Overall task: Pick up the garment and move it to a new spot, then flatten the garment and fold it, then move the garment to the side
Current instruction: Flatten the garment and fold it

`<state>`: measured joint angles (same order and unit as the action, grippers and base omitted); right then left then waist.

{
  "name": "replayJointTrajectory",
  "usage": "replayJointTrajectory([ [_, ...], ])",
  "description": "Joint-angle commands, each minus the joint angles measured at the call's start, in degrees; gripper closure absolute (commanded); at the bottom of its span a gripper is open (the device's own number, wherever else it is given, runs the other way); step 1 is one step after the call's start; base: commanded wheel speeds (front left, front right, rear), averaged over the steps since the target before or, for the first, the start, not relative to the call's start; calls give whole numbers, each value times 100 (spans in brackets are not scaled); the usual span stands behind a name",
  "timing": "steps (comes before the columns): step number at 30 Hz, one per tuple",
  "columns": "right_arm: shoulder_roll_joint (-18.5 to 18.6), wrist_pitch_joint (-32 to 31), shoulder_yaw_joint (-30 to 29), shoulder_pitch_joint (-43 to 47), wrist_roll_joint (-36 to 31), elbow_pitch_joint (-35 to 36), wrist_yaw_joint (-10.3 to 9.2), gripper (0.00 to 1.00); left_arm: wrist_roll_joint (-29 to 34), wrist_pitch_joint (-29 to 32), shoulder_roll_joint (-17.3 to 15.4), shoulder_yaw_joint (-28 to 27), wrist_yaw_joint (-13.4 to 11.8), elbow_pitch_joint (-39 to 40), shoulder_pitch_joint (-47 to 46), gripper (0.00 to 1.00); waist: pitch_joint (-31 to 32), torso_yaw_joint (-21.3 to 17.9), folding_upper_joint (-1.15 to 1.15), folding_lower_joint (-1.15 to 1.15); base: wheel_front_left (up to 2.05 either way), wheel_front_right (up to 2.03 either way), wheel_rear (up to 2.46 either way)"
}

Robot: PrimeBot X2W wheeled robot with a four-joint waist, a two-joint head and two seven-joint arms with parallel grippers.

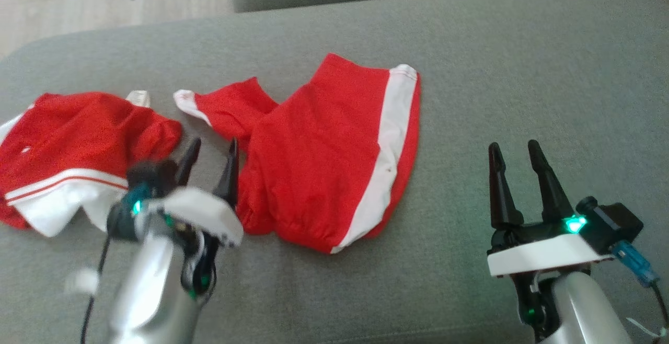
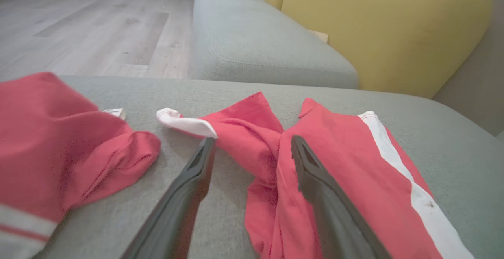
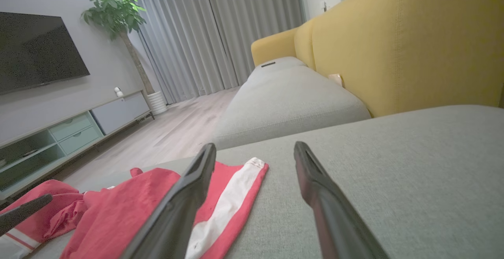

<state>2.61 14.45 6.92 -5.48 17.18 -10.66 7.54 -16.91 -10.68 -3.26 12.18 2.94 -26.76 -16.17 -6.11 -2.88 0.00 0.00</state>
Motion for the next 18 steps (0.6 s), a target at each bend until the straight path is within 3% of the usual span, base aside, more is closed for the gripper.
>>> replayJointTrajectory([
  [1,27,55,165,-267,46,203,-5,0,61,139,-100,-162,-46,32,-518,0,-157,-144,0,0,0,0,0],
  [9,27,55,249,-396,173,213,-5,0,121,1334,-392,-190,-295,-1315,-1638,0,-524,-550,0,0,0,0,0],
  [15,27,55,275,-437,232,234,-5,0,139,1482,-528,-148,-263,-1766,-1973,0,-622,-663,0,0,0,0,0],
  [16,27,55,283,-442,235,236,-5,0,140,1469,-544,-130,-226,-1823,-2018,62,-631,-675,0,0,0,0,0],
  [17,27,55,291,-448,239,238,-5,0,137,1431,-559,-117,-186,-1869,-2065,100,-641,-687,0,0,0,0,0],
  [18,27,55,301,-461,244,237,-5,0,147,1362,-576,-90,-128,-1897,-2114,100,-649,-701,0,0,0,0,0],
])
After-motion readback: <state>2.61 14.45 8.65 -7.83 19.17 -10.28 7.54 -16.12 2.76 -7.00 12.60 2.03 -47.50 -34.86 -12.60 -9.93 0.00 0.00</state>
